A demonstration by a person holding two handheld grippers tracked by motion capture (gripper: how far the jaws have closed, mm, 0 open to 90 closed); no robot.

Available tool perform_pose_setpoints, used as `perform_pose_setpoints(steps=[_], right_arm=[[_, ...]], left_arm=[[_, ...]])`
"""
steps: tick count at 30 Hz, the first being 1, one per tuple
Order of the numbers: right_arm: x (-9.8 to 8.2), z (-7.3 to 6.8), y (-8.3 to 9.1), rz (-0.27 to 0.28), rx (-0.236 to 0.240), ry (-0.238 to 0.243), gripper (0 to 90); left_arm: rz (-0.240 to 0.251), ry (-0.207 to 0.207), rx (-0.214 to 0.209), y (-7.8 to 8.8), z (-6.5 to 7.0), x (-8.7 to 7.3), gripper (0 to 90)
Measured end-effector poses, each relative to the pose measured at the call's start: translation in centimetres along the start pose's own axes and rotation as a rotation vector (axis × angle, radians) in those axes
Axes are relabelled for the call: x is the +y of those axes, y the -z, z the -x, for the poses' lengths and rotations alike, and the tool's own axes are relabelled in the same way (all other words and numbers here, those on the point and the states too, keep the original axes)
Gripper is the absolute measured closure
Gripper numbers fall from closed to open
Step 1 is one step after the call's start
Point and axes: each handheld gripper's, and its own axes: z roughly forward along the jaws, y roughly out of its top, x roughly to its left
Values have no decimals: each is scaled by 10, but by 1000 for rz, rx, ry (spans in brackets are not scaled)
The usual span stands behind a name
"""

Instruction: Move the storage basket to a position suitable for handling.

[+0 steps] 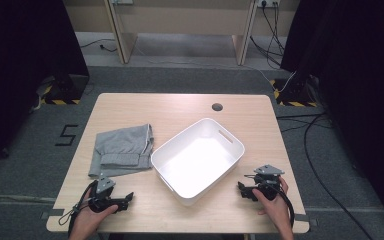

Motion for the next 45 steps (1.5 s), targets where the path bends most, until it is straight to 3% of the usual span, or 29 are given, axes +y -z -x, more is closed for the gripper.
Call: perform_pose_setpoints(steps=[12, 17, 18, 19, 22, 24, 26, 29, 32, 33, 34, 36, 39, 45], right_arm=[[1, 1, -1, 6, 3, -3, 15], [1, 4, 0, 27, -5, -9, 122], [1, 6, 3, 50, -7, -9, 209], [2, 8, 4, 59, -10, -2, 167], [5, 10, 9, 89, -16, -2, 190], [10, 14, 17, 128, -9, 10, 152], [16, 18, 24, 153, -17, 12, 179], [25, 22, 32, 178, -20, 5, 177], [32, 24, 37, 196, -12, -5, 177], [42, 24, 41, 216, -10, 3, 181], [42, 24, 41, 216, -10, 3, 181], [53, 21, 44, 232, -4, 16, 184], [66, 15, 44, 253, 10, 28, 188], [88, 2, 39, 273, 34, 51, 191]], left_arm=[[0, 0, 1, 0, 0, 0, 87], [0, 0, 1, 0, 0, 0, 87], [0, 0, 1, 0, 0, 0, 87], [0, -1, 1, 0, 0, 0, 87], [0, 1, -2, 0, 1, 0, 90], [0, -17, -22, 2, 9, -1, 97], [4, -17, -36, 3, 16, 1, 164], [22, -11, -115, 4, 30, 6, 157], [37, -38, -120, 5, 40, 10, 152], [48, -40, -151, 4, 51, 12, 152], [48, -40, -151, 4, 51, 12, 152], [72, -58, -186, 2, 64, 16, 158], [96, -62, -213, 2, 74, 20, 164], [87, -91, -262, 1, 91, 26, 164]])
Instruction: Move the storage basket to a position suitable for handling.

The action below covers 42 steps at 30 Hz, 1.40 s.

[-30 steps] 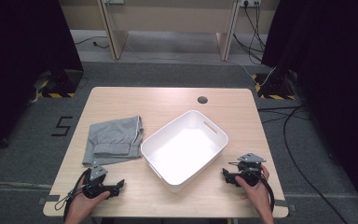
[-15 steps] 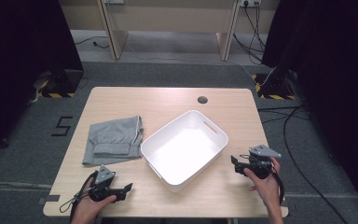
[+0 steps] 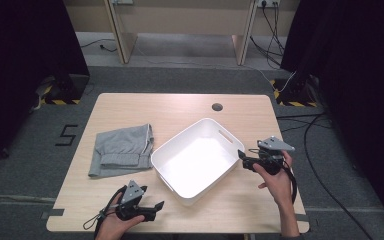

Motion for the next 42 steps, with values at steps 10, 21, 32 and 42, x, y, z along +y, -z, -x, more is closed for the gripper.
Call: perform_pose_setpoints(steps=[10, 21, 32, 42], right_arm=[[-5, -9, -22, -54, 4, 37, 224], [-11, -10, -22, -75, 46, 15, 393], [-12, -20, -3, -195, 56, -1, 316], [-14, -18, -7, -173, 126, -22, 353]], left_arm=[[-13, -49, -47, -13, 24, 8, 159], [27, -20, -23, -34, 45, 24, 141], [53, -24, -3, -36, 30, 26, 131], [104, -9, 68, -31, 9, 33, 245]])
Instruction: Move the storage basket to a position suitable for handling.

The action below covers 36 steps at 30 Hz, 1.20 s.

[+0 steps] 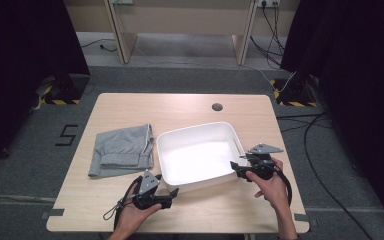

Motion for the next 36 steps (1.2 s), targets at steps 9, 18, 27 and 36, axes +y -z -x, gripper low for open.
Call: perform_pose_setpoints(steps=[9, 18, 27, 36], right_arm=[[2, -5, 1, -6, 8, 29, 361], [3, 0, -17, -3, -77, 83, 450], [11, 10, -32, 22, -105, 121, 507], [22, 20, -46, 23, -124, 202, 539]], left_arm=[[-10, -3, 48, -8, -13, 11, 266], [-23, 63, 37, -22, -30, 24, 294], [-20, 52, 80, -28, -30, 27, 298], [-18, 49, 91, -29, -27, 27, 304]])
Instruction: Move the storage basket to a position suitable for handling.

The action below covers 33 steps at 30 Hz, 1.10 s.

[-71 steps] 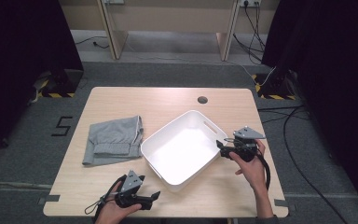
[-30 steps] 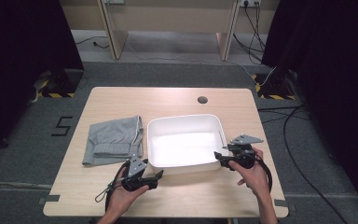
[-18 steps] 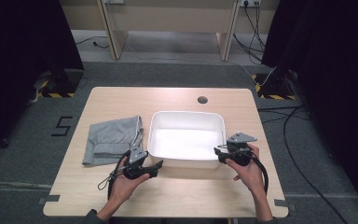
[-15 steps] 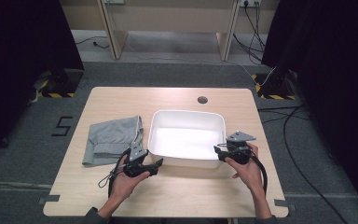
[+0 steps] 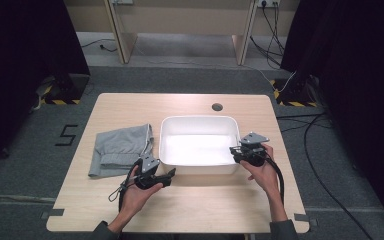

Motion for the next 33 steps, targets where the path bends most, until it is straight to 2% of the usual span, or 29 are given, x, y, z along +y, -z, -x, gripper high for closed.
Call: perform_pose_setpoints(steps=[2, 5, 9, 10, 12, 13, 14, 16, 18, 19, 20, 21, 22, 23, 25, 26, 28, 30, 31, 33], right_arm=[[1, 1, -1, 2, -1, 10, 544], [3, 6, -7, 22, 7, -2, 563], [3, 7, -8, 22, 11, -22, 564], [2, 6, -7, 24, 15, -62, 546], [2, 5, -7, 30, 20, -80, 515], [2, 3, -3, 56, 14, -110, 443], [2, 2, -1, 60, 3, -117, 416], [3, 1, 8, 79, -7, -118, 392], [3, 0, 20, 104, -1, -142, 361], [3, -1, 26, 118, 3, -156, 346], [3, -1, 26, 118, 3, -156, 346], [4, -2, 36, 138, 8, -179, 332], [4, -2, 36, 138, 8, -179, 332], [3, -6, 43, 132, 14, -175, 319], [3, -8, 46, 137, 16, -175, 316], [1, -11, 49, 128, 19, -177, 310], [-1, -13, 51, 122, 15, -174, 306], [-5, -13, 53, 118, 10, -184, 304], [-7, -12, 55, 114, 8, -192, 303], [-11, -11, 58, 116, 8, -203, 300]], left_arm=[[-3, -4, 2, 0, 0, 0, 304], [-5, 6, -2, -2, -2, 3, 300], [-5, 11, -9, -3, -4, 3, 300], [-1, 13, -11, -3, -4, 2, 303], [2, 12, -10, -2, -5, 2, 317], [5, 11, -29, 2, -6, 1, 323], [1, 9, -37, 5, -8, 1, 319], [-3, 0, -34, 12, -13, 0, 296], [4, 6, -28, 16, -16, 0, 293], [8, 18, -27, 24, -26, 0, 293], [8, 18, -27, 24, -26, 0, 292], [12, 27, -14, 31, -36, 1, 292], [12, 27, -14, 31, -36, 1, 291], [14, 26, 11, 34, -41, 2, 290], [6, -2, 64, 37, -51, 4, 289], [3, 13, 91, 38, -61, 5, 289], [-11, 34, 105, 38, -72, 4, 289], [-38, 33, 122, 38, -80, 3, 289], [-38, 33, 122, 38, -80, 3, 292], [-40, 55, 147, 36, -93, 0, 300]])
